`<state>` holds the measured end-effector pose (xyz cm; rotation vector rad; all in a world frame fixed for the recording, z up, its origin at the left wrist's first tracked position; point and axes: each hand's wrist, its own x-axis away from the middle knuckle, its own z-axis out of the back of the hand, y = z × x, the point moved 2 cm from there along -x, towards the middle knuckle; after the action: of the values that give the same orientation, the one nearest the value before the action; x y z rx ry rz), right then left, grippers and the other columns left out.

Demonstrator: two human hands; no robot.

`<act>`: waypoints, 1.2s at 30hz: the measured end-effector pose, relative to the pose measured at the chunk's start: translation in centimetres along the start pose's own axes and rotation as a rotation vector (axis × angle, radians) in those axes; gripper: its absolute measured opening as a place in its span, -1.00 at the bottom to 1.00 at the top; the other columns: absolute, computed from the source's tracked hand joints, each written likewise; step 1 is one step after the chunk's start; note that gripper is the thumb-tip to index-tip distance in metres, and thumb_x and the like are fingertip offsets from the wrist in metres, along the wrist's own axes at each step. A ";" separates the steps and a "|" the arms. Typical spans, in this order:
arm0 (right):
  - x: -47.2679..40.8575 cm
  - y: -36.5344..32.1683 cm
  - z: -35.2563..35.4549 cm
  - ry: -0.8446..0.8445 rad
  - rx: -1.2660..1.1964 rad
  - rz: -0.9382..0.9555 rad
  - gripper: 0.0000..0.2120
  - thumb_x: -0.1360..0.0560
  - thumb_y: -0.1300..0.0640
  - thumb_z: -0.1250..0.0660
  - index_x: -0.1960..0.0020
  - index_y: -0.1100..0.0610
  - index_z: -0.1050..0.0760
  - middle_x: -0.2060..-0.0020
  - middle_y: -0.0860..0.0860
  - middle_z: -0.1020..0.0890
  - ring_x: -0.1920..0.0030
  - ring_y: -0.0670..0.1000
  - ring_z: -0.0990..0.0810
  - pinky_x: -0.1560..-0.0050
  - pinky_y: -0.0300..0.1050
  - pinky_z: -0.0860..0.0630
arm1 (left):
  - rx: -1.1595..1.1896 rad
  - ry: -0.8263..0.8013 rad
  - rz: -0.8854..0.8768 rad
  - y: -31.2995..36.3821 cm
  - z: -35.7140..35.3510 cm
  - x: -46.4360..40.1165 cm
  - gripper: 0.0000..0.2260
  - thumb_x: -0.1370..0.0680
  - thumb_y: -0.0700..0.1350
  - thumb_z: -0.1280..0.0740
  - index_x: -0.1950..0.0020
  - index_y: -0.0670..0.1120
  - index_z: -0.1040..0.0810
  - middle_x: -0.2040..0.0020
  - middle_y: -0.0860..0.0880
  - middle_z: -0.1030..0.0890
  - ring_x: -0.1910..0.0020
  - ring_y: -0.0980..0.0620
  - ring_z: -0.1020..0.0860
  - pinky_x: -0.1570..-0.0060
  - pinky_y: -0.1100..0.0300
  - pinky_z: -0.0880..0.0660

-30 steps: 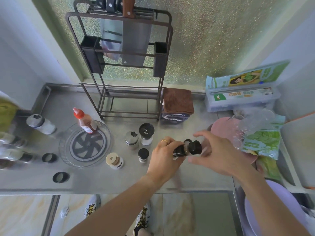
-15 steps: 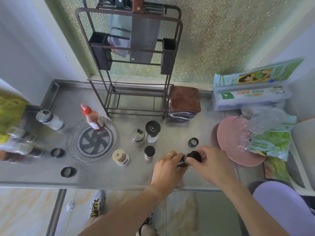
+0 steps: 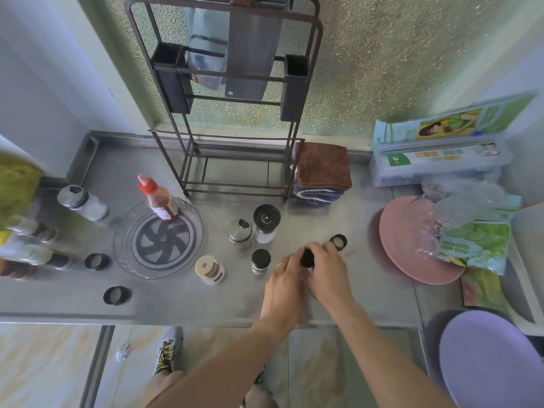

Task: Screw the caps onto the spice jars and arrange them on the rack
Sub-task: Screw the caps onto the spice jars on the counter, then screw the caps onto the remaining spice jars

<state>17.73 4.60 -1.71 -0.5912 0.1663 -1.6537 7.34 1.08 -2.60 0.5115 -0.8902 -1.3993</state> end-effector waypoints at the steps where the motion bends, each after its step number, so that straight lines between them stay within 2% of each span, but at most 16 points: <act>1: -0.1 0.1 -0.2 -0.003 -0.014 -0.004 -0.66 -0.51 0.15 -0.41 -0.27 0.09 -0.52 -0.11 0.10 -0.53 -0.02 0.19 -0.62 -0.05 -0.03 -0.52 | 0.010 0.004 -0.004 0.0 0.0 0.0 -0.45 -0.56 -0.32 -0.25 -0.50 0.08 -0.34 -0.32 0.00 -0.53 -0.20 -0.05 -0.56 -0.13 0.02 -0.53; 5: -0.4 0.4 -0.2 -0.058 0.024 0.008 -0.45 -0.50 0.26 -0.35 -0.46 0.07 -0.35 -0.23 0.12 -0.49 -0.17 0.21 -0.58 -0.15 0.05 -0.51 | 0.014 0.016 0.006 -0.2 0.0 -0.2 -0.43 -0.54 -0.33 -0.26 -0.51 0.04 -0.33 -0.33 0.00 -0.52 -0.22 -0.05 -0.54 -0.12 0.08 -0.51; 7: -0.9 1.6 0.3 -0.067 0.107 -0.023 -0.40 -0.48 0.32 -0.30 -0.49 0.05 -0.29 -0.27 0.12 -0.45 -0.19 0.23 -0.57 -0.13 0.13 -0.53 | -0.015 -0.009 0.022 -0.2 0.1 -0.2 -0.40 -0.54 -0.35 -0.24 -0.54 0.02 -0.27 -0.38 -0.01 -0.47 -0.25 -0.08 -0.51 -0.14 0.09 -0.47; 11: -4.3 5.7 1.1 0.042 0.180 -0.077 -0.47 -0.46 0.31 -0.32 -0.41 0.06 -0.40 -0.23 0.19 -0.48 -0.15 0.30 -0.56 -0.07 0.12 -0.55 | -0.033 -0.008 0.017 0.2 0.9 0.2 -0.39 -0.54 -0.38 -0.15 -0.53 0.06 -0.23 -0.41 0.01 -0.42 -0.25 -0.10 -0.49 -0.16 0.06 -0.46; 15: -7.1 8.2 -0.9 -0.041 0.319 -0.034 -0.42 -0.49 0.20 -0.39 -0.48 0.00 -0.36 -0.35 0.23 -0.41 -0.19 0.36 -0.52 -0.16 0.16 -0.54 | -0.069 0.059 -0.099 1.2 3.4 1.4 -0.46 -0.54 -0.39 -0.17 -0.46 0.02 -0.35 -0.36 0.00 -0.48 -0.20 -0.05 -0.52 -0.07 0.12 -0.46; 18: -7.4 8.1 -2.2 -0.040 0.381 -0.020 -0.52 -0.46 0.22 -0.42 -0.37 0.08 -0.47 -0.19 0.24 -0.49 -0.08 0.34 -0.52 -0.10 0.15 -0.57 | -0.080 0.112 -0.146 0.7 5.8 1.8 -0.47 -0.54 -0.40 -0.21 -0.43 0.02 -0.39 -0.29 -0.02 -0.53 -0.13 -0.06 -0.57 0.00 0.11 -0.50; 21: -7.1 7.0 -2.4 0.051 0.292 -0.079 -0.70 -0.44 0.33 -0.40 -0.17 0.23 -0.57 -0.01 0.30 -0.52 0.04 0.37 -0.56 0.01 0.16 -0.59 | -0.112 0.176 -0.161 0.0 8.7 2.2 -0.51 -0.55 -0.39 -0.23 -0.40 0.03 -0.43 -0.26 0.00 -0.54 -0.10 -0.04 -0.58 0.01 0.06 -0.54; 24: -6.3 4.6 0.1 0.191 0.101 -0.152 -0.66 -0.43 0.31 -0.45 -0.19 0.25 -0.57 -0.04 0.36 -0.53 0.01 0.39 -0.57 -0.05 0.18 -0.56 | -0.132 0.293 -0.174 -0.8 12.5 2.9 -0.59 -0.57 -0.38 -0.23 -0.33 0.01 -0.48 -0.20 0.02 -0.57 -0.07 -0.02 -0.58 0.01 0.02 -0.55; 26: -5.5 1.8 2.9 0.289 0.005 -0.102 -0.67 -0.40 0.30 -0.46 -0.16 0.22 -0.58 -0.01 0.36 -0.59 -0.06 0.38 -0.56 -0.05 0.16 -0.52 | -0.142 0.378 -0.172 -2.4 15.2 3.4 -0.66 -0.59 -0.34 -0.23 -0.28 -0.01 -0.51 -0.18 0.01 -0.58 -0.09 -0.02 -0.59 -0.01 0.00 -0.57; 29: -4.0 -3.4 6.3 0.407 -0.095 0.047 -0.65 -0.39 0.20 -0.48 -0.16 0.08 -0.56 0.00 0.25 -0.66 -0.07 0.30 -0.60 -0.05 0.14 -0.56 | -0.156 0.489 -0.119 -6.3 19.1 4.3 -0.76 -0.62 -0.23 -0.23 -0.23 -0.01 -0.54 -0.13 0.02 -0.59 -0.07 -0.01 -0.59 0.03 0.00 -0.58; 31: -2.6 -7.6 7.3 0.444 -0.190 0.112 -0.61 -0.40 0.19 -0.51 -0.20 0.07 -0.55 -0.04 0.21 -0.65 -0.04 0.20 -0.60 -0.11 -0.05 -0.56 | -0.148 0.566 -0.043 -9.1 21.8 5.1 -0.81 -0.61 -0.18 -0.27 -0.17 0.04 -0.54 -0.08 0.08 -0.58 -0.03 0.02 -0.59 0.07 0.03 -0.57; 32: -1.7 -10.0 7.5 0.440 -0.260 0.138 -0.61 -0.41 0.22 -0.53 -0.21 0.09 -0.56 -0.06 0.21 -0.64 0.02 0.11 -0.58 -0.06 -0.30 -0.53 | -0.135 0.609 0.013 -10.5 23.3 5.6 -0.83 -0.60 -0.15 -0.31 -0.14 0.06 -0.54 -0.05 0.10 -0.58 0.00 0.05 -0.58 0.07 0.07 -0.56; 33: -0.8 -12.3 7.4 0.428 -0.348 0.165 -0.61 -0.41 0.25 -0.53 -0.21 0.12 -0.56 -0.08 0.19 -0.62 0.08 0.02 -0.56 0.08 -0.52 -0.46 | -0.112 0.659 0.071 -12.0 24.7 6.2 -0.84 -0.58 -0.14 -0.34 -0.13 0.06 -0.54 -0.03 0.12 -0.56 0.03 0.07 -0.58 0.07 0.11 -0.55; 34: 0.1 -14.5 6.9 0.405 -0.443 0.187 -0.60 -0.41 0.26 -0.54 -0.21 0.12 -0.55 -0.09 0.15 -0.62 0.12 -0.04 -0.56 0.12 -0.61 -0.44 | -0.080 0.717 0.127 -13.6 26.1 6.8 -0.84 -0.57 -0.14 -0.37 -0.12 0.04 -0.53 -0.01 0.11 -0.55 0.05 0.08 -0.57 0.06 0.14 -0.53; 35: 1.0 -16.5 6.2 0.370 -0.536 0.203 -0.60 -0.41 0.25 -0.54 -0.20 0.10 -0.54 -0.07 0.09 -0.62 0.13 -0.07 -0.59 0.10 -0.60 -0.47 | -0.042 0.775 0.185 -15.2 27.5 7.4 -0.82 -0.55 -0.14 -0.40 -0.13 0.02 -0.53 0.00 0.10 -0.54 0.06 0.07 -0.56 0.04 0.15 -0.51; 36: 1.6 -18.1 5.1 0.329 -0.616 0.213 -0.61 -0.41 0.23 -0.55 -0.18 0.05 -0.53 -0.04 0.03 -0.62 0.12 -0.06 -0.64 0.05 -0.48 -0.55 | -0.005 0.824 0.249 -16.9 28.8 8.0 -0.80 -0.54 -0.14 -0.41 -0.13 0.00 -0.51 -0.01 0.08 -0.54 0.07 0.07 -0.55 0.02 0.13 -0.50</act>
<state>4.00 7.50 10.97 -0.7230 0.9700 -1.4723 -26.11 -3.60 3.25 0.8550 -0.2616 -0.8355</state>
